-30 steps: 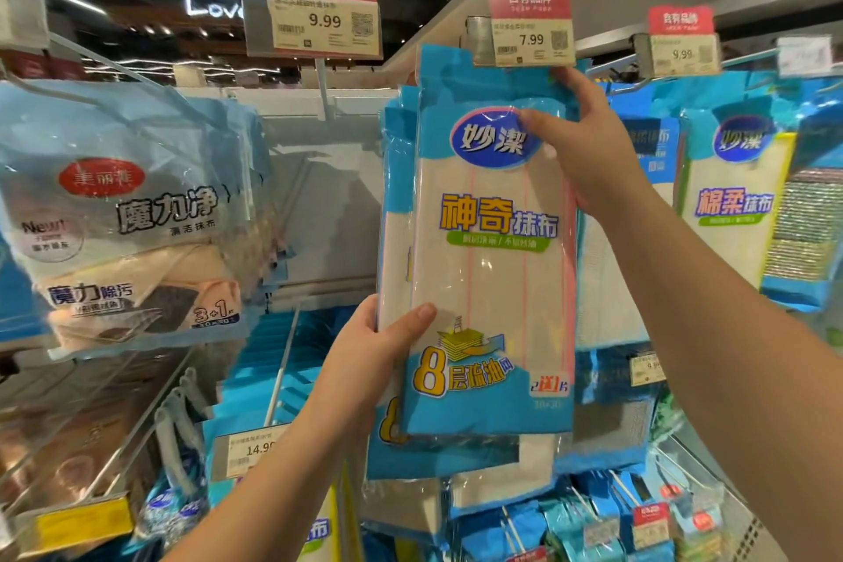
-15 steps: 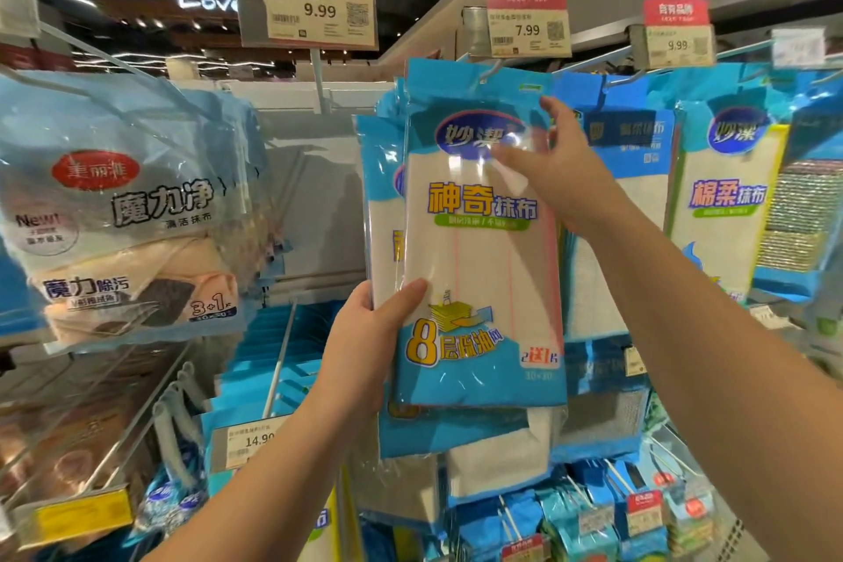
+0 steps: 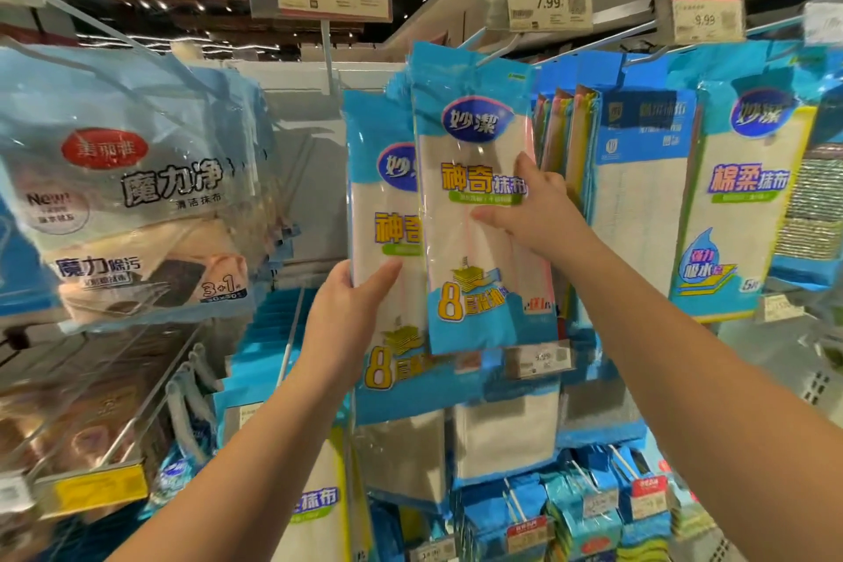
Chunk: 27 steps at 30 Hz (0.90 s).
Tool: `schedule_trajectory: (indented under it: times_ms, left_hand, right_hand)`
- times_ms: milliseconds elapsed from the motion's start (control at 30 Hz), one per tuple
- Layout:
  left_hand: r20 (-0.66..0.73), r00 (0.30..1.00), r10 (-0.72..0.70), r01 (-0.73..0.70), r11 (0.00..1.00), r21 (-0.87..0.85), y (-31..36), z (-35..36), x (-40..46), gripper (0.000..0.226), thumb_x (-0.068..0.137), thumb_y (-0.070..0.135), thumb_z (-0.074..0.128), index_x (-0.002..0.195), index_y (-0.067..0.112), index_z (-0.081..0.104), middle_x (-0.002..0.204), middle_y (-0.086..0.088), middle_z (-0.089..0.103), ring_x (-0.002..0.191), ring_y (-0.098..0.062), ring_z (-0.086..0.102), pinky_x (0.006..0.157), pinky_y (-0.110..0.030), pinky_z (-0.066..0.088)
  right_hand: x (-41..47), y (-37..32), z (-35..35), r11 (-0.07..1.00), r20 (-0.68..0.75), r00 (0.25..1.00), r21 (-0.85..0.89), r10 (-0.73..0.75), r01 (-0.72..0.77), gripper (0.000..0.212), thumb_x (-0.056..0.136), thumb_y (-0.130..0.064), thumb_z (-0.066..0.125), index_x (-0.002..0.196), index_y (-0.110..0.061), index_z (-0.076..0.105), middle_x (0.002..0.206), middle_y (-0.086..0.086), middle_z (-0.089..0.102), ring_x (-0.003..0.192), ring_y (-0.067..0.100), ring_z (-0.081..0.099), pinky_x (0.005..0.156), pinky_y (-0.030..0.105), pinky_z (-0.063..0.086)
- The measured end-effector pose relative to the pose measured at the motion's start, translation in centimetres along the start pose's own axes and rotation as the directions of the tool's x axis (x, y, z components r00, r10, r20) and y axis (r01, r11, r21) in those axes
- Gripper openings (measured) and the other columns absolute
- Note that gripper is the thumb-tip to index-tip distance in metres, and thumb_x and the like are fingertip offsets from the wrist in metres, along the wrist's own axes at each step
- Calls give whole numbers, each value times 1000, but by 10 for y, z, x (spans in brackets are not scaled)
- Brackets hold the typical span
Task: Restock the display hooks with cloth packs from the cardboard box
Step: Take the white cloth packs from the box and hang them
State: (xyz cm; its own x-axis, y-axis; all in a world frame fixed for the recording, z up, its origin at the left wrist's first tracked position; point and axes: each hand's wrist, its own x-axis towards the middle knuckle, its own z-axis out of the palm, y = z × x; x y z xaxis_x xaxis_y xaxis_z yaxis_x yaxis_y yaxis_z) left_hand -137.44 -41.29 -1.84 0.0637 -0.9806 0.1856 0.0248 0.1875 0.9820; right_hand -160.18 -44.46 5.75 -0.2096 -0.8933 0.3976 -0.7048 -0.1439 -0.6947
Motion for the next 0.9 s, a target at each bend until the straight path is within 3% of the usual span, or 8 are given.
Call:
schedule_trajectory:
  times_ms: [267,500,667,900]
  left_hand:
    - [-131,983,127,-100,976,193,-10,-43,-8,18,92,42,68,103,27,68,92,5,76,86,-18,73,74,-44,60]
    - [-172,981,90,-73,992,105,-18,-51,-14,12,92,42,68,99,33,67,95,4,76,88,-22,74,80,-56,59]
    - [-135,988,80,-77,997,30,-16,-41,-16,16,95,34,66,109,27,68,96,6,77,89,-19,74,76,-43,59]
    - [-12,1000,28,-29,996,-86,-11,-22,-18,18,95,29,65,112,25,66,100,2,78,90,-22,75,79,-48,61]
  right_hand:
    - [36,17,31,999,30,999,-26,21,-20,106,77,-51,78,157,-24,14,153,10,18,137,30,35,116,43,33]
    - [48,29,57,999,-87,996,-41,0,-3,107,82,-48,75,159,-24,4,158,15,12,142,37,28,117,48,29]
    - [45,30,67,997,-125,992,-70,-34,26,101,88,-46,69,158,-22,2,157,14,14,141,36,29,117,47,30]
    - [30,30,51,996,-108,994,-85,-5,-5,97,88,-50,67,158,-24,5,162,14,7,146,35,19,118,51,23]
